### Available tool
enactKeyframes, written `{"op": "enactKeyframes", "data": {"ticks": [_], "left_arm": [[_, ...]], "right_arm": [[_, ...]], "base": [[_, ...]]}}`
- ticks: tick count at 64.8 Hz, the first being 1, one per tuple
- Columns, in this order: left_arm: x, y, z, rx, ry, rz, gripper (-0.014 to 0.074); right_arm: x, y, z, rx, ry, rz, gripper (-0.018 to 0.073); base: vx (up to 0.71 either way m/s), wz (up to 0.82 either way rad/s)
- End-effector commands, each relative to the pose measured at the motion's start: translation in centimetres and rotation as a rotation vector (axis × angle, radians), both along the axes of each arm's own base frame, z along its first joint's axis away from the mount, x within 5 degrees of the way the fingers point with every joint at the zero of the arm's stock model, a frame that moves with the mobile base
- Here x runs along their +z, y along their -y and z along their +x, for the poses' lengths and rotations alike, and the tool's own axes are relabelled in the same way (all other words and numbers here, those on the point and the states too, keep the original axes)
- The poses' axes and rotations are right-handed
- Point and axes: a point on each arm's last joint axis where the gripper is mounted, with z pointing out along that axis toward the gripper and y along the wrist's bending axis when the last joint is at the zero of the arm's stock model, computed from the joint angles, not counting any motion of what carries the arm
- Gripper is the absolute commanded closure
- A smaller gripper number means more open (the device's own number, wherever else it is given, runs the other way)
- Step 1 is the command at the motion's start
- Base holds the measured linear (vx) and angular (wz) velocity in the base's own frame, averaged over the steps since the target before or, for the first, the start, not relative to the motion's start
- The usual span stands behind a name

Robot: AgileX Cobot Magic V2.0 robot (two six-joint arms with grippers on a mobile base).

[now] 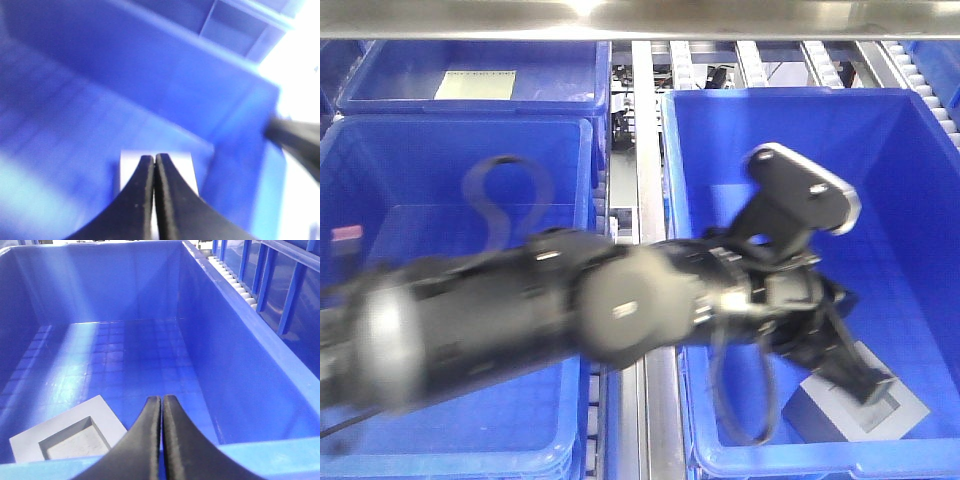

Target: Sort gray base to blue bin

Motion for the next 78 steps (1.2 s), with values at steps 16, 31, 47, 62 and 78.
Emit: {"op": "enactKeyframes", "data": {"ticks": [16,31,47,62,78], "left_arm": [[6.0,-5.7,-3.6,0.032,0.104,-0.168,0.0604],[6.8,-8.9,-5.7,0.034,0.113,-0.199,0.0604],[6.9,-12.3,-7.9,0.035,0.128,-0.223,0.0604],[6.8,-15.3,-9.9,0.034,0.149,-0.257,0.0604],[5.8,-18.4,-11.9,0.034,0.161,-0.285,0.0604]], "right_arm": [[0.6,0.0,0.1,0.000,0.067,-0.020,0.0564],[0.6,0.0,0.1,0.000,0.067,-0.020,0.0564],[0.6,0.0,0.1,0.000,0.067,-0.020,0.0564],[0.6,0.0,0.1,0.000,0.067,-0.020,0.0564],[0.6,0.0,0.1,0.000,0.067,-0.020,0.0564]], "base": [[0.00,0.00],[0.00,0.00],[0.00,0.00],[0.00,0.00],[0.00,0.00]]}}
